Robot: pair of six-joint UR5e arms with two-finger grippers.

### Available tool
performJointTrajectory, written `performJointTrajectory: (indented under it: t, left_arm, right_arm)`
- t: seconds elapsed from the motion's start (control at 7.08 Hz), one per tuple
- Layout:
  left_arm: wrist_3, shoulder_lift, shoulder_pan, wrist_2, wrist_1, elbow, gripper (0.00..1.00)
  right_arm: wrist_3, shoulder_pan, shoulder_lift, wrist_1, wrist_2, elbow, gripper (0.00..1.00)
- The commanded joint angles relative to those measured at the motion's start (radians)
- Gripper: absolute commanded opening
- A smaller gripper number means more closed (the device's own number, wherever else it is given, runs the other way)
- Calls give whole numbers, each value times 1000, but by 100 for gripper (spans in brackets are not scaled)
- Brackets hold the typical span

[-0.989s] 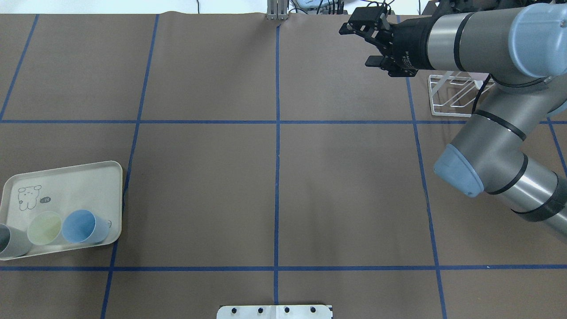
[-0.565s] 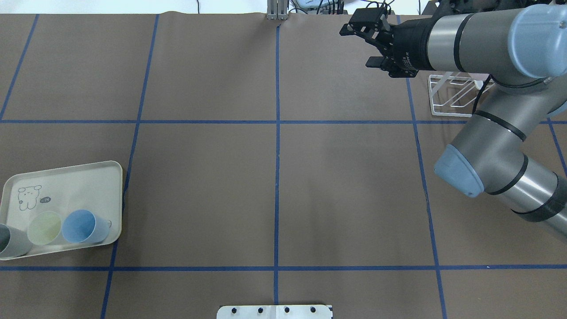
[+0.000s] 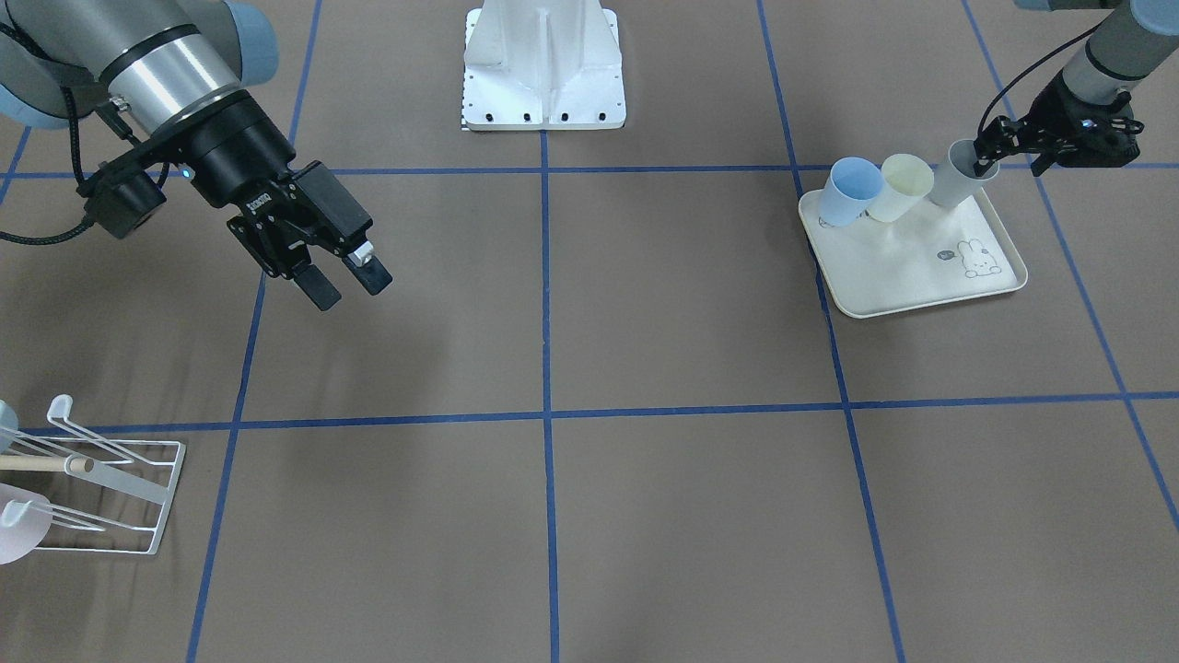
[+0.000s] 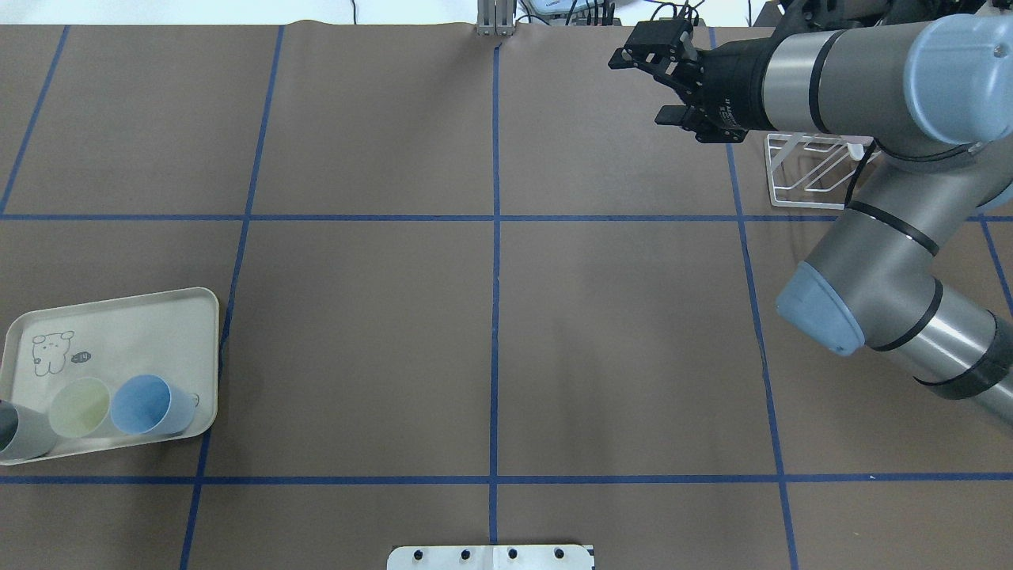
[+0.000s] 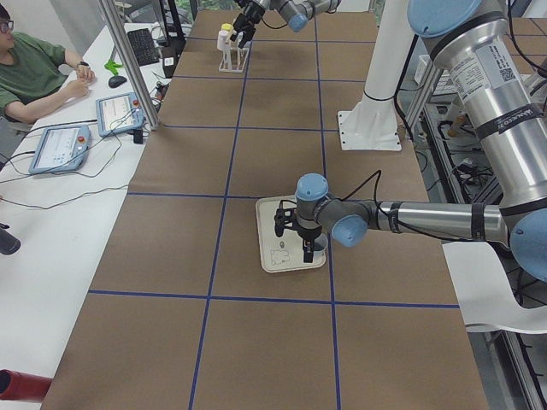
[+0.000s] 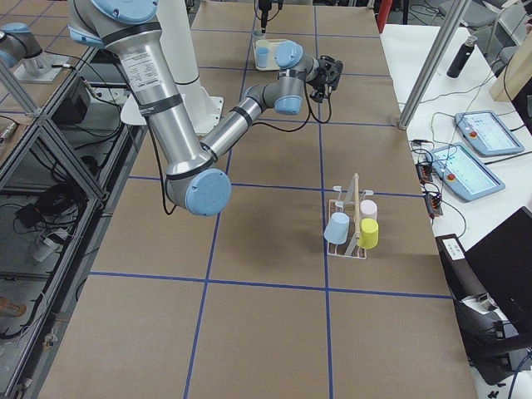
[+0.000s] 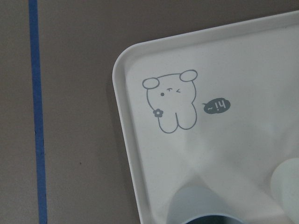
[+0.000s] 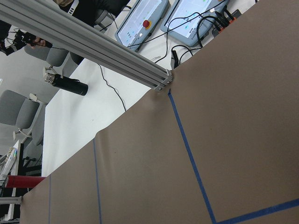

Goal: Transfer IKEA cup to right arm and place on rack

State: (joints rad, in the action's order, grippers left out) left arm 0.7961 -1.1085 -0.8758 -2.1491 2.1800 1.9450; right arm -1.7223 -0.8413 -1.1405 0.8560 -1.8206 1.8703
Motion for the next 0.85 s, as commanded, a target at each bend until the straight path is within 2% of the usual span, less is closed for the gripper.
performJointTrajectory:
  t: [0.0, 0.14, 0.28, 0.56, 0.71]
  left_arm:
    - [-2, -1, 15, 0, 0, -5, 82]
    - [0, -1, 21, -2, 0, -9, 82]
    - [2, -1, 21, -3, 0, -9, 52]
    - [2, -1, 21, -3, 0, -9, 4]
    - [-3, -1, 21, -3, 1, -8, 0]
  right_arm:
    - [3, 17, -2, 0, 27, 0, 100]
    - [3, 22, -2, 0, 30, 0, 100]
    - [4, 22, -2, 0, 30, -2, 100]
    - [6, 22, -4, 0, 30, -3, 100]
    - [7, 22, -4, 0, 30, -11, 100]
